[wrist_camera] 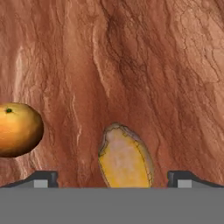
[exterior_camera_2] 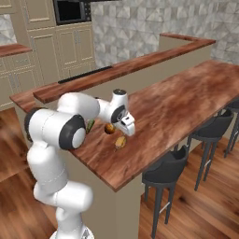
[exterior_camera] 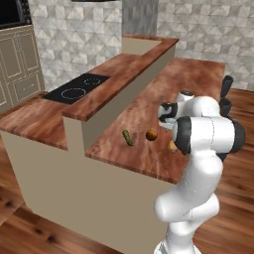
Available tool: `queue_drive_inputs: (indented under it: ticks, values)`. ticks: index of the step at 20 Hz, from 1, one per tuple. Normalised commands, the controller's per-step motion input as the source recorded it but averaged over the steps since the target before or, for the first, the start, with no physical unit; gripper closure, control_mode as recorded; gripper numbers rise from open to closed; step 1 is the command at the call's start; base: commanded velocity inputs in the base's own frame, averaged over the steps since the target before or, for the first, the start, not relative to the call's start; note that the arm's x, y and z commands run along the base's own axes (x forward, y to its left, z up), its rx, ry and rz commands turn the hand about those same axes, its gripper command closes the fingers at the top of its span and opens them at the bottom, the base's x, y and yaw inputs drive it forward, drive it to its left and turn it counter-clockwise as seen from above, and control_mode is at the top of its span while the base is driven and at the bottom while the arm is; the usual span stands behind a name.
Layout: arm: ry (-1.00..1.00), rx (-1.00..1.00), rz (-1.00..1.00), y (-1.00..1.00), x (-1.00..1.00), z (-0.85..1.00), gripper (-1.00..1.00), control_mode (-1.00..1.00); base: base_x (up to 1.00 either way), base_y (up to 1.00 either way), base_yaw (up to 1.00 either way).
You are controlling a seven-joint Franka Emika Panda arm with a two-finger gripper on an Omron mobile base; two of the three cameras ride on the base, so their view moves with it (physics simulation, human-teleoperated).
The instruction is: Open the fridge, remove the orange, squash, and chicken drumstick, and place them on any counter.
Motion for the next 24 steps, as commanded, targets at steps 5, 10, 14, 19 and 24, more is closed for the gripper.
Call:
queue_drive_inputs:
  ticks: [5,10,14,19,24]
  values:
    - [-0.41,0.00,0.06,0.08,-1.00,1.00,-1.00,-1.00,0.00,0.00,0.00]
    - [-0.16,-0.02,0.22,0.70,-1.00,0.65,-1.00,-1.00,0.00,0.00,0.00]
    - [0.00,-0.08,0.34,1.00,-0.94,0.37,-1.00,-1.00,0.00,0.00,0.00]
    - [0.02,-0.17,0.37,1.00,-0.78,0.33,-1.00,-1.00,0.00,0.00,0.00]
    - [0.01,-0.19,0.31,1.00,-0.49,0.36,-1.00,-1.00,0.00,0.00,0.00]
